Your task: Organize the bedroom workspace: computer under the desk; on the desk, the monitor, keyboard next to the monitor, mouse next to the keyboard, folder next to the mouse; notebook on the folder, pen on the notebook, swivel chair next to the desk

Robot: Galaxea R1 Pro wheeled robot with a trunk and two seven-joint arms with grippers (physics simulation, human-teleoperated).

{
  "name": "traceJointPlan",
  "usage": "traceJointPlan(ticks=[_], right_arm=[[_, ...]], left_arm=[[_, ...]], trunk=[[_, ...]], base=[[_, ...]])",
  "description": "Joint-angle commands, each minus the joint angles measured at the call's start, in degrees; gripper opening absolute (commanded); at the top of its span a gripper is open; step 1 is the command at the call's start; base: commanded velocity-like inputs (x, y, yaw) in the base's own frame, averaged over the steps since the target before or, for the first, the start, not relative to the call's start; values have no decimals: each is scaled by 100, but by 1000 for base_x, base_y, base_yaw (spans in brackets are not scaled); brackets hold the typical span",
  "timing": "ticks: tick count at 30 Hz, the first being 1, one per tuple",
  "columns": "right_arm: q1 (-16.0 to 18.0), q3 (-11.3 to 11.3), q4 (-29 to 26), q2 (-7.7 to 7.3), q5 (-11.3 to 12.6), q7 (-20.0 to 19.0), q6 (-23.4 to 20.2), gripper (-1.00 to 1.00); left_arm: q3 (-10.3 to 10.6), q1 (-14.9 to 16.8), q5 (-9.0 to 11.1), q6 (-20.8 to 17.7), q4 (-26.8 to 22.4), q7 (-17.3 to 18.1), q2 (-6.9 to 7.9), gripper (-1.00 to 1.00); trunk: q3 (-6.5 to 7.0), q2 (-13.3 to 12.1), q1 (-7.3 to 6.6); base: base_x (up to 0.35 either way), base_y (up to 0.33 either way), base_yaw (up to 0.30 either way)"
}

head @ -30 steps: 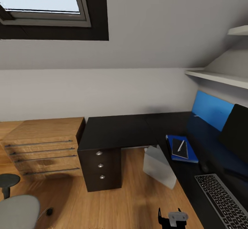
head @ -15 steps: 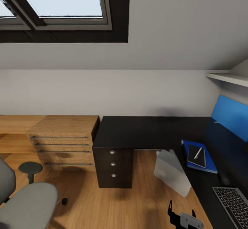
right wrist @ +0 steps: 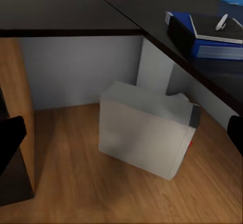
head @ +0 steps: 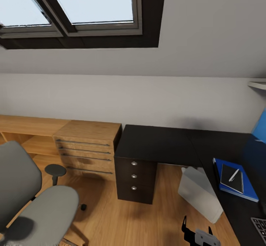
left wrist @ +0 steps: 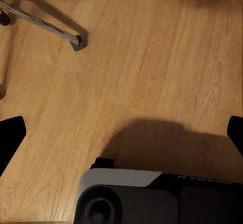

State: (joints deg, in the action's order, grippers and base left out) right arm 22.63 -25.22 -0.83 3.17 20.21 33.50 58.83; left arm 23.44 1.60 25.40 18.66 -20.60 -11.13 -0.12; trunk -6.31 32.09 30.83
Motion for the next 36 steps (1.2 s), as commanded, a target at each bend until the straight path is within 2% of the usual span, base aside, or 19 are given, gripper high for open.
traceJointPlan(ticks=[1, 12, 23, 36], right_arm=[[4, -51, 0, 0, 27, 33, 9, 100], [4, -44, -4, -11, 39, 25, -12, 100], [4, -44, -5, -18, 49, 32, -12, 100], [4, -46, 0, -26, 36, 28, -12, 100]], left_arm=[[48, 7, 26, 22, 3, -45, 3, 100], [40, 7, 31, 24, 3, -47, 11, 100], [38, 7, 193, 30, -5, -47, 19, 100], [44, 7, 220, 40, -6, -38, 27, 100]], trunk=[[8, -33, -20], [165, -474, -262], [283, -915, -504], [186, -917, -505]], base=[[0, 0, 285], [0, 0, 245], [0, 0, 171], [0, 0, 156]])
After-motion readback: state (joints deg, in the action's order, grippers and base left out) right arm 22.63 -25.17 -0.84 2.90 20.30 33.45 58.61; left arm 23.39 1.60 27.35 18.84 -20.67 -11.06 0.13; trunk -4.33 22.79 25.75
